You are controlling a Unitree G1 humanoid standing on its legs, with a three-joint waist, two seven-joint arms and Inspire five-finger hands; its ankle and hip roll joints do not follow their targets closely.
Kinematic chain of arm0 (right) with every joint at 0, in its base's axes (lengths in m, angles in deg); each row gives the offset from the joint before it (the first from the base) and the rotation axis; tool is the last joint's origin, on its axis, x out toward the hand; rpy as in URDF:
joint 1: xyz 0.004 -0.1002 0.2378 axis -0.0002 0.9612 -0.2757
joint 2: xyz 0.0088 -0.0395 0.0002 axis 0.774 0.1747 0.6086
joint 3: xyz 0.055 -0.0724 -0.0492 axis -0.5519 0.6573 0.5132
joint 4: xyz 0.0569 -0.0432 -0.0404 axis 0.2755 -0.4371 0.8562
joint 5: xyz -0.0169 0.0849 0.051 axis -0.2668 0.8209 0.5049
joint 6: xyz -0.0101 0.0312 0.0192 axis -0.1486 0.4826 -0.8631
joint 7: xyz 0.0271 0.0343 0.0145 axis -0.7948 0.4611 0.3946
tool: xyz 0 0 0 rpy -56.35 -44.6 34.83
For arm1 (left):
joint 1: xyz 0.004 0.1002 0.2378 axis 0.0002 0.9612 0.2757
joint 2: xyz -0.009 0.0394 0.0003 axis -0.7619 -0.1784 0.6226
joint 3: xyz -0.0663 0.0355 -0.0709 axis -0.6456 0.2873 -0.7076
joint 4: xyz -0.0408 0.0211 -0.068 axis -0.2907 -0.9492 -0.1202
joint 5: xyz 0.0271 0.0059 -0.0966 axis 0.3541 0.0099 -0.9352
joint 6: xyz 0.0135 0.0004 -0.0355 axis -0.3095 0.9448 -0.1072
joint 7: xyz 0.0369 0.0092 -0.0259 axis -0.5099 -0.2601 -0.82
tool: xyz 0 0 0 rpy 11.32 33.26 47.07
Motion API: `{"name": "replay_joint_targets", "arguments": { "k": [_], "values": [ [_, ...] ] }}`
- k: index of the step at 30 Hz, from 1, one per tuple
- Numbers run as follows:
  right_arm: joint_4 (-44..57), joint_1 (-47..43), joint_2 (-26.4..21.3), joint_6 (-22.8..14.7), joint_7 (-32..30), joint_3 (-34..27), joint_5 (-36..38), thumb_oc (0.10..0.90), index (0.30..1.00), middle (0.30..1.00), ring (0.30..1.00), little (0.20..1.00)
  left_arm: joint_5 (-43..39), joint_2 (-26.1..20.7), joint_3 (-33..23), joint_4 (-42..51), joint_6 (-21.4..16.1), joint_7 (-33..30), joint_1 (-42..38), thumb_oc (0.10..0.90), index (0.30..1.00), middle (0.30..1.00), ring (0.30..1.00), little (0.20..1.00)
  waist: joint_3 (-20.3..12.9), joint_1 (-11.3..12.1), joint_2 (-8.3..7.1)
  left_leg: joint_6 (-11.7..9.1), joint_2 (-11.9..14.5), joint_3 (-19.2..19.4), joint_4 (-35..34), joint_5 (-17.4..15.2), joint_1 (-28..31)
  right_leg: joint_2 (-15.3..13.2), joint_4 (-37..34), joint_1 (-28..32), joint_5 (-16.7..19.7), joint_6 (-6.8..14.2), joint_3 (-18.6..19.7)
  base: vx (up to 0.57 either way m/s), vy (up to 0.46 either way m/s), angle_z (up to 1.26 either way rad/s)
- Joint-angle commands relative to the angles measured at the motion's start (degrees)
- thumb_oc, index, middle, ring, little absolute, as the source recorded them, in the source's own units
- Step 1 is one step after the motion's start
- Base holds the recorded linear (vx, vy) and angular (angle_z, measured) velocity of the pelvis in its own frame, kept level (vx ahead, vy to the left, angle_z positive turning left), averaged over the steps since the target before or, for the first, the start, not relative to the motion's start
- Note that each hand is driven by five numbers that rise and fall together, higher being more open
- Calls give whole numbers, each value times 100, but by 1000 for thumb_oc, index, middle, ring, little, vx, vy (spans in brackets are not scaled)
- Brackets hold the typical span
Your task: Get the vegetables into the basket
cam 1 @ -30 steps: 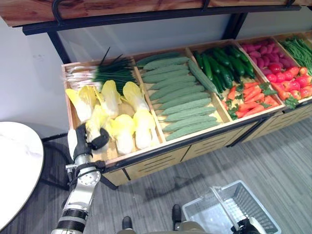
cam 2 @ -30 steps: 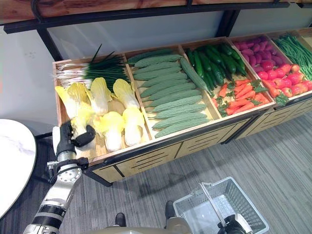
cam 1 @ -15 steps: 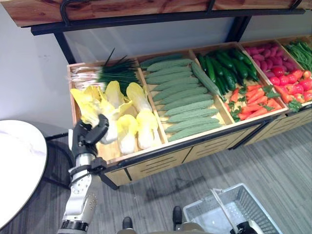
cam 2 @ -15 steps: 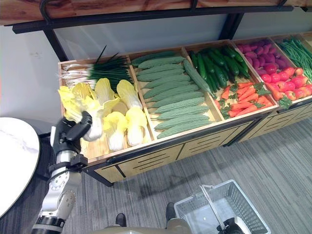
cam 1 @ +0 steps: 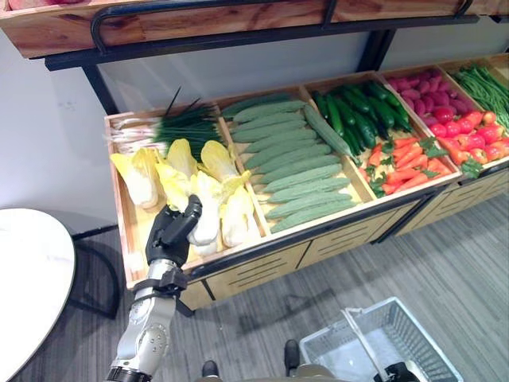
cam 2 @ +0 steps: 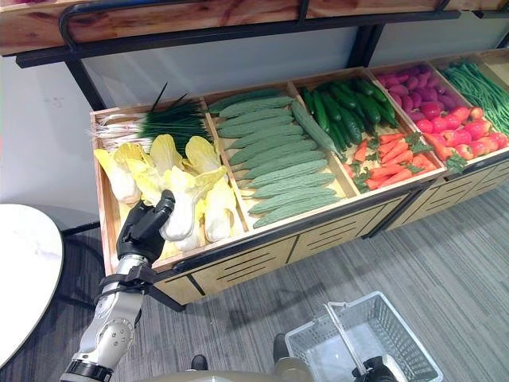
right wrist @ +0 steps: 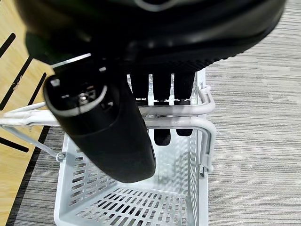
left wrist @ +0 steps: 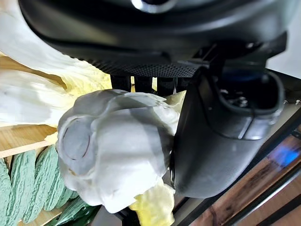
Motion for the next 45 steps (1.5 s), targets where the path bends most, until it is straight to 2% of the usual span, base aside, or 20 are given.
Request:
{"name": "replay_joint_targets", "arguments": {
  "k": [1, 2, 3, 6, 8, 9, 11, 12, 15, 17, 22, 26, 34, 36, 37, 38, 41, 42, 44, 45],
  "values": [
    [-84, -128, -172, -69, -81, 25, 27, 400, 300, 300, 300, 300, 21, -338, -162, 715, -617, 384, -834, 400, 300, 300, 300, 300, 158, -5, -395, 222, -113, 13, 443, -662, 29, -729, 675, -274, -24, 763, 237, -106, 139, -13],
    [-74, -76, -158, -51, -67, 13, 26, 400, 300, 300, 300, 300, 58, -345, -103, 678, -619, 374, -888, 400, 300, 300, 300, 300, 229, -77, -441, 276, -214, 80, 408, -672, 32, -796, 702, -395, 303, 888, 382, -66, 96, -10],
    [-73, -76, -158, -50, -67, 12, 26, 400, 300, 300, 300, 300, 58, -346, -102, 676, -620, 375, -890, 400, 300, 300, 300, 300, 229, -70, -443, 278, -217, 87, 405, -671, 34, -797, 698, -397, 308, 890, 390, -110, 156, -13],
    [-33, 25, -151, -1, -40, -29, -19, 400, 300, 300, 300, 300, 113, -351, -34, 596, -608, 340, -960, 400, 300, 300, 300, 300, 311, -212, -463, 323, -342, 307, 283, -631, 18, -902, 606, -689, 1032, 940, 576, -130, 120, -18],
    [18, 55, -123, 7, -56, -47, 12, 400, 300, 300, 300, 300, 134, -405, -19, 521, -627, 297, -1015, 400, 300, 300, 300, 300, 377, -259, -414, 352, -318, 486, 205, -583, 3, -931, 587, -833, 1088, 940, 503, -159, 141, -54],
    [40, 92, -96, 11, -56, -24, 21, 400, 300, 300, 300, 300, 129, -430, -27, 498, -613, 299, -1034, 400, 300, 300, 300, 300, 404, -245, -391, 378, -313, 574, 166, -559, -10, -986, 691, -867, 940, 940, 292, -237, 203, -92],
    [34, 95, -94, 18, -38, -36, 29, 400, 300, 300, 300, 300, 96, -484, -105, 507, -551, 349, -1028, 400, 300, 300, 300, 300, 440, -123, -298, 410, -221, 916, 88, -467, -74, -1160, 1211, -783, 376, 748, -647, -231, 158, -100],
    [35, 96, -95, 18, -38, -35, 29, 400, 300, 300, 300, 300, 96, -483, -106, 508, -550, 349, -1027, 400, 300, 300, 300, 300, 443, -128, -298, 410, -222, 911, 88, -468, -71, -1162, 1221, -781, 368, 748, -650, -82, 113, -101],
    [85, -19, -107, 7, -73, -2, -34, 400, 300, 300, 300, 300, 184, -516, -213, 803, -484, 447, -930, 400, 300, 300, 300, 300, 286, 31, -228, 488, -188, 1428, 225, -575, -86, -1271, 2211, -292, -280, 657, -1342, -126, 51, -76],
    [154, -116, -116, -27, -96, 46, 6, 400, 300, 300, 300, 300, 213, -512, -274, 735, -474, 490, -896, 400, 300, 300, 300, 300, 152, 97, -316, 441, -150, 1756, 320, -542, -147, -1184, 1839, 65, -338, 685, -1388, -96, -133, -177],
    [200, -138, -110, -50, -117, 61, 52, 400, 300, 300, 300, 300, 147, -462, -358, 668, -505, 520, -819, 400, 300, 300, 300, 300, 70, 97, -277, 240, 114, 2115, 354, -314, -181, -969, 1206, 228, -588, 630, -1354, -35, -220, -68],
    [204, 44, -137, -73, -164, -51, 132, 400, 300, 300, 300, 300, 105, -321, -328, 636, -521, 515, -825, 400, 300, 300, 300, 300, 117, -87, -129, -120, 561, 2213, 291, 205, -263, -490, 845, 305, -972, 396, -1322, -50, -313, -50],
    [155, 217, -403, -123, -297, -284, 321, 400, 300, 300, 300, 300, 116, -155, -29, 549, -456, 605, -983, 400, 300, 300, 300, 300, 296, -357, 165, -555, 1088, 2179, 338, 767, -398, 8, 570, 406, -1105, 126, -1275, -35, -255, -10],
    [177, 140, -535, -116, -346, -284, 306, 400, 300, 300, 300, 300, 116, -120, 90, 525, -456, 676, -1030, 400, 300, 300, 300, 300, 381, -317, 205, -515, 949, 1650, 537, 653, -520, 38, 480, 420, -1105, 91, -1111, -33, -99, -7],
    [185, 35, -618, -117, -361, -254, 284, 400, 300, 300, 300, 300, 137, -101, 108, 485, -476, 687, -1098, 400, 300, 300, 300, 300, 442, -223, 229, -415, 780, 1155, 640, 679, -714, 57, 413, 346, -979, 45, -1021, -85, -58, -19],
    [198, -90, -671, -124, -379, -194, 253, 400, 300, 300, 300, 300, 167, -93, 121, 511, -507, 684, -1094, 400, 300, 300, 300, 300, 459, -111, 216, -314, 510, 442, 651, 500, -855, 42, 351, 302, -926, 57, -852, -86, -66, -33],
    [216, -356, -748, -149, -396, 45, 148, 400, 300, 300, 300, 300, 209, -99, 63, 624, -592, 626, -993, 400, 300, 300, 300, 300, 459, 125, 179, -108, -49, -998, 604, 105, -992, 56, 318, 133, -772, 70, -213, 16, -37, -143],
    [220, -517, -785, -176, -406, 168, 105, 400, 300, 300, 300, 300, 219, -110, 34, 677, -661, 597, -918, 400, 300, 300, 300, 300, 448, 279, 181, 3, -413, -1774, 533, -2, -1069, 153, 339, 58, -731, 46, 197, 60, 27, -131],
    [236, -621, -810, -216, -419, 221, 103, 400, 300, 300, 300, 300, 195, -146, -4, 668, -690, 586, -901, 400, 300, 300, 300, 300, 422, 332, 176, 26, -633, -2094, 583, -8, -1184, 225, 404, -14, -731, 49, 465, 48, 101, -131],
    [289, -636, -799, -234, -416, 263, 87, 400, 300, 300, 300, 300, 155, -182, 29, 701, -701, 573, -910, 400, 300, 300, 300, 300, 398, 301, 181, 101, -576, -1863, 455, -10, -1076, 245, 522, -95, -727, 74, 612, 15, 227, -145]
  ]
}}
